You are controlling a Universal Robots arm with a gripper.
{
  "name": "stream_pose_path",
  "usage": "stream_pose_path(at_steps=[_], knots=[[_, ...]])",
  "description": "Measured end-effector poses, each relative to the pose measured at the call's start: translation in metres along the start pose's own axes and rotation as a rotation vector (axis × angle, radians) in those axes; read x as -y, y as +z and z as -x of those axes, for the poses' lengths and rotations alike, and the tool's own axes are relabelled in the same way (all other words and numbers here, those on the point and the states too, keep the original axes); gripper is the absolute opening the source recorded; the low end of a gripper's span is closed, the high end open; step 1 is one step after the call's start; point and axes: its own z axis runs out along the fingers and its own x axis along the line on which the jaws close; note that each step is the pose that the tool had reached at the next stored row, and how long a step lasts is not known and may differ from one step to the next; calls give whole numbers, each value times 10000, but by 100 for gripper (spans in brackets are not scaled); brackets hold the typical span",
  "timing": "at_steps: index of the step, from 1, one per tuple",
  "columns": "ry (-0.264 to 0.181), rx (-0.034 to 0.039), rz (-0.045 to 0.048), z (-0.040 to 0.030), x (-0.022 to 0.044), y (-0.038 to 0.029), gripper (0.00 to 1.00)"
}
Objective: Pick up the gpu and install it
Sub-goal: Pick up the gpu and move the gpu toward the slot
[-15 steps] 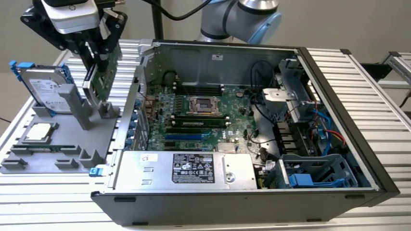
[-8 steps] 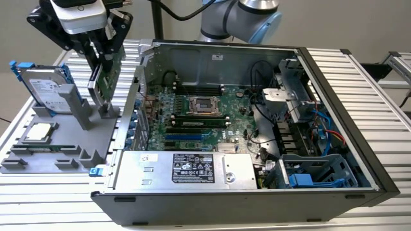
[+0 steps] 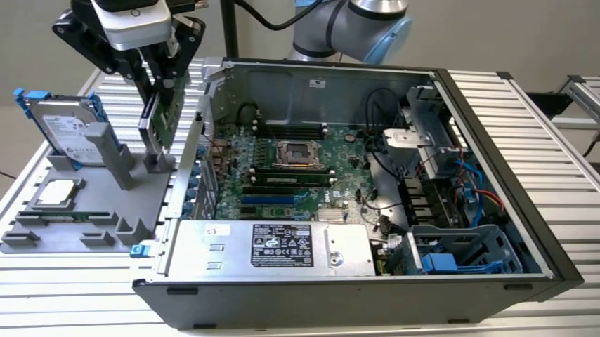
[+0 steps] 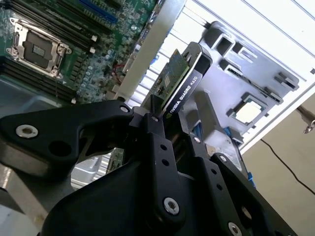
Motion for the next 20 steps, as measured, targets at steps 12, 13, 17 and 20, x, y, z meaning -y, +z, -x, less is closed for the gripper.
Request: stream_pose_path(at_steps=[12,13,17,20], knots=[[0,0,0,174,-5,0,0],[0,0,0,189,-6,0,0],[0,0,0,249,-7,0,0],[0,0,0,294,-9,-1,0]])
